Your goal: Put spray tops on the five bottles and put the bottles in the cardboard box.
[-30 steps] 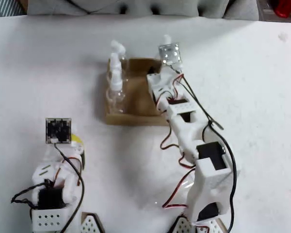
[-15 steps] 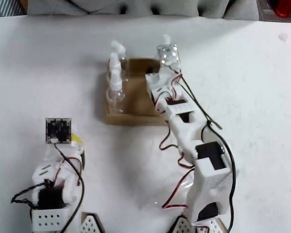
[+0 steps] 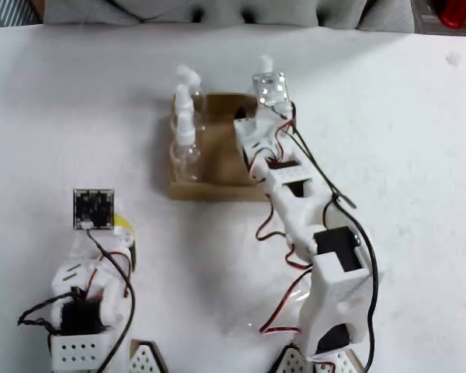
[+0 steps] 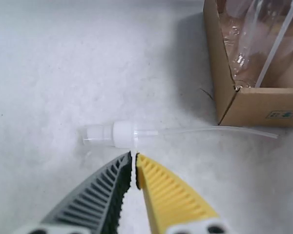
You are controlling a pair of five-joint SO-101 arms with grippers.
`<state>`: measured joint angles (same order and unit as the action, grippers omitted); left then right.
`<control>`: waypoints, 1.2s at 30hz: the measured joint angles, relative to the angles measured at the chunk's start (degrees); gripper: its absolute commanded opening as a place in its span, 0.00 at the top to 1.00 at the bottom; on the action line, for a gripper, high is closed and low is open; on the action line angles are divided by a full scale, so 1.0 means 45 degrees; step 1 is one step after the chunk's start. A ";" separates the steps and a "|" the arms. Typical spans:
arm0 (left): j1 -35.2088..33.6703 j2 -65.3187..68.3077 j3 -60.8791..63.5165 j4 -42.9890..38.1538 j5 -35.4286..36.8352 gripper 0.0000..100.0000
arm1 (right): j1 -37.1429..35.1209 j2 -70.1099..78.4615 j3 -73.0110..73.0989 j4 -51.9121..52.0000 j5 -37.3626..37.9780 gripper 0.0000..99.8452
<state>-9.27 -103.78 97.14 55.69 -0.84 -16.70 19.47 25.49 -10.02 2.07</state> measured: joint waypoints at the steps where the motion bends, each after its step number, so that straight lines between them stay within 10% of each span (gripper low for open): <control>1: 0.0000 0.0000 0.0000 0.0000 0.0000 0.98 | 0.0000 0.0000 0.0000 0.0000 0.0000 0.67; 17: -0.0039 0.0000 0.0000 0.0000 0.0000 0.98 | -0.0137 -0.4044 0.2872 0.0508 0.0371 0.67; 36: -0.0332 0.0000 0.0000 0.0000 0.0000 0.98 | 0.0176 -1.0354 0.2872 1.3890 0.3380 0.67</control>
<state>-10.77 -103.78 97.14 55.69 -0.84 -15.91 -27.12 38.42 52.48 17.27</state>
